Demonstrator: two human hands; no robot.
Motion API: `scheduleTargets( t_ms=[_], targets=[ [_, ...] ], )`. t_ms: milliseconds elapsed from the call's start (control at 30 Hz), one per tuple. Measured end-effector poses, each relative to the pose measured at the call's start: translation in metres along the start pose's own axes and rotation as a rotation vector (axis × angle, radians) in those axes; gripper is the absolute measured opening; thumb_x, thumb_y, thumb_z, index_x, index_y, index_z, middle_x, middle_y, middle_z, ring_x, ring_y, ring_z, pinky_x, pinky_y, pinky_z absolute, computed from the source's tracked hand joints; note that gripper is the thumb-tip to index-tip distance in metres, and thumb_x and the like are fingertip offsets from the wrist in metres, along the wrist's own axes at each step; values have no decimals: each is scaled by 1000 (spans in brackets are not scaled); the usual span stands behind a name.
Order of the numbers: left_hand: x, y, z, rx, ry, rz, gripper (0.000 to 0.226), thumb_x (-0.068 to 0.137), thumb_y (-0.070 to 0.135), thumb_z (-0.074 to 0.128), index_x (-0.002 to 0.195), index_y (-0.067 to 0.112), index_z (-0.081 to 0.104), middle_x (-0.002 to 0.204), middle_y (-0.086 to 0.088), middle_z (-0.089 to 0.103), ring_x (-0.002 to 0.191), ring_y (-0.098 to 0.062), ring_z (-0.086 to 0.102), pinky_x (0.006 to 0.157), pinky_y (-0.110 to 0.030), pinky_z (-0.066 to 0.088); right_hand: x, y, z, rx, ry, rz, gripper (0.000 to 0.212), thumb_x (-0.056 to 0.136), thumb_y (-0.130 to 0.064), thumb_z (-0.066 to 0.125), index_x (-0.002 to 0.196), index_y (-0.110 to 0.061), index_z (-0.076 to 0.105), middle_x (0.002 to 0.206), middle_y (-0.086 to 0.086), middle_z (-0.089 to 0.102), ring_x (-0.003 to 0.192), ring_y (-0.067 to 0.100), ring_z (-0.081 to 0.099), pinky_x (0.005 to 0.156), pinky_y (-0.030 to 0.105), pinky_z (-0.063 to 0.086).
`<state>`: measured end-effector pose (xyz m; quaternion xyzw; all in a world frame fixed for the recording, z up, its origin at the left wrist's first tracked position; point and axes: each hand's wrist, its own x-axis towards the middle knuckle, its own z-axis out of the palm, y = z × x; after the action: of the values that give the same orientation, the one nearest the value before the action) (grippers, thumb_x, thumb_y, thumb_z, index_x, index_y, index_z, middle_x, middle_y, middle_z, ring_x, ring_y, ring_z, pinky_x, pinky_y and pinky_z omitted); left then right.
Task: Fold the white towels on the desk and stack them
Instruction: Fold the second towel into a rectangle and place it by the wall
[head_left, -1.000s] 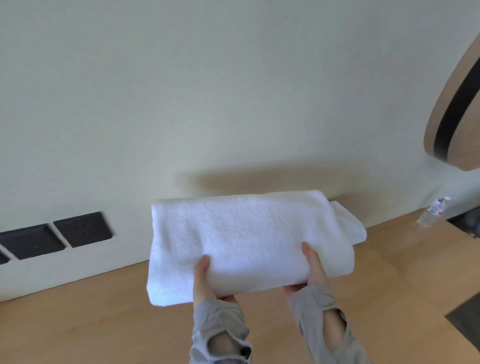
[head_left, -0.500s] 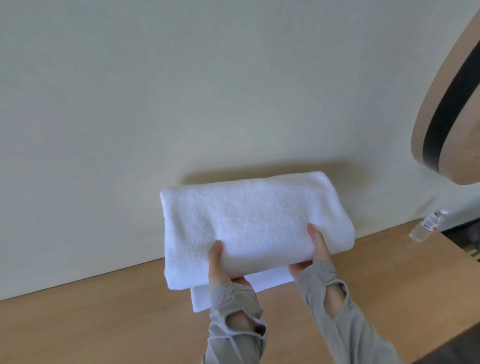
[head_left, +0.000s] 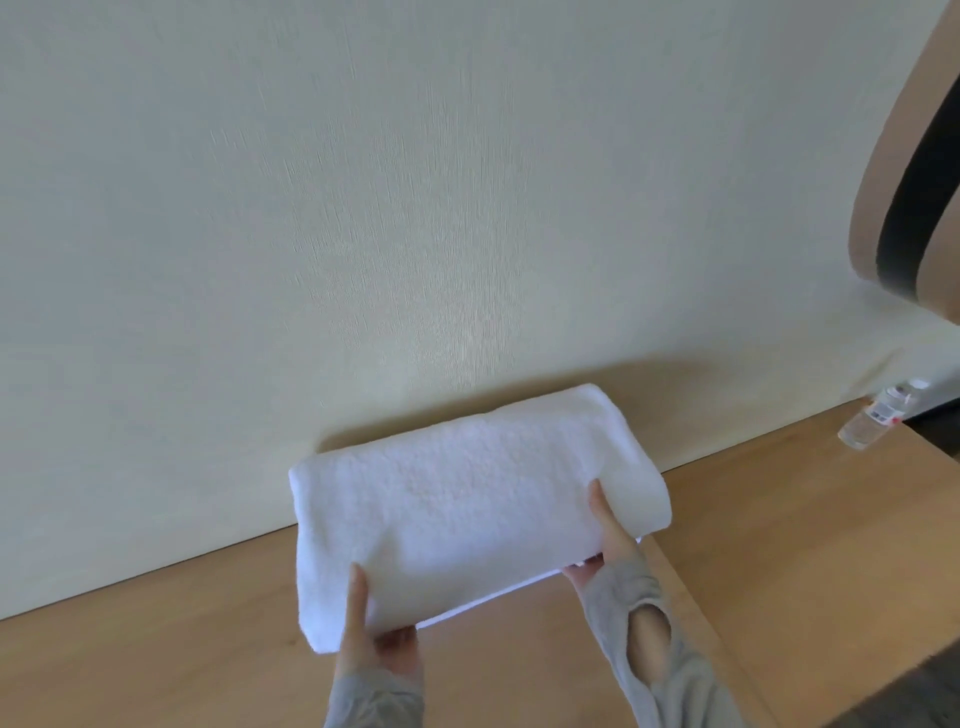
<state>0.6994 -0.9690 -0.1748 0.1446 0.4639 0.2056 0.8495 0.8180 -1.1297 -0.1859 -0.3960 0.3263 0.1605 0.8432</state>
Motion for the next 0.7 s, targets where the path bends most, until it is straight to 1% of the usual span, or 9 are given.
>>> scheduleTargets(
  t_ms=[67,133,267,333,400,500,533,633,700],
  targets=[
    [4,30,-17,137,25,37,59,72,43,67,118,7,57,115,-8,66,87,-18,70,82,-33,56,4,-16,-6,-58,32,26,90,44,-42,85,123,-13,53,117,14,61,106,35,59,89,56,49],
    [9,63,-27,367,29,-10,75,66,53,66,125,10,53,115,-9,66,94,-22,67,84,-35,53,10,-32,-16,-146,52,39,99,37,-49,85,122,-10,52,120,14,57,109,35,56,94,55,47],
    [23,108,-13,886,-79,-120,84,66,71,47,131,19,50,130,-10,57,110,-24,56,83,-34,43,25,-69,-29,-331,-22,25,75,46,-52,81,107,-12,63,114,12,65,104,32,62,93,52,48],
    [29,111,5,996,-117,-135,90,61,77,44,131,21,50,132,-9,55,114,-24,55,84,-36,44,35,-85,-23,-449,-74,73,71,57,-58,73,112,-14,64,112,12,68,105,32,62,93,53,48],
    [37,108,22,1028,-97,-117,82,66,76,44,121,16,54,118,-12,60,96,-26,59,76,-37,46,43,-101,-12,-599,-123,120,68,62,-66,67,111,-18,66,110,11,69,107,32,61,90,53,49],
    [52,101,37,1125,-25,-28,82,73,69,51,126,7,49,108,-16,59,89,-29,55,89,-43,43,47,-115,9,-845,-161,144,60,58,-76,59,86,-25,74,86,8,74,86,26,68,68,45,56],
    [55,100,38,1124,-22,45,78,77,66,52,129,8,48,108,-17,58,90,-31,55,92,-45,42,48,-116,17,-922,-161,139,60,59,-76,57,85,-24,73,82,7,73,80,25,67,66,41,55],
    [60,99,37,1161,10,217,71,81,63,53,130,13,46,116,-15,56,97,-33,54,94,-46,41,52,-114,31,-1030,-134,110,80,64,-70,62,117,-10,54,104,12,61,98,30,58,90,45,45],
    [60,99,37,1154,14,304,58,82,61,54,120,18,50,102,-8,57,83,-28,53,84,-40,39,52,-114,33,-1070,-135,37,91,59,-70,67,127,-13,47,121,11,57,102,27,61,92,40,48]
  ],
)
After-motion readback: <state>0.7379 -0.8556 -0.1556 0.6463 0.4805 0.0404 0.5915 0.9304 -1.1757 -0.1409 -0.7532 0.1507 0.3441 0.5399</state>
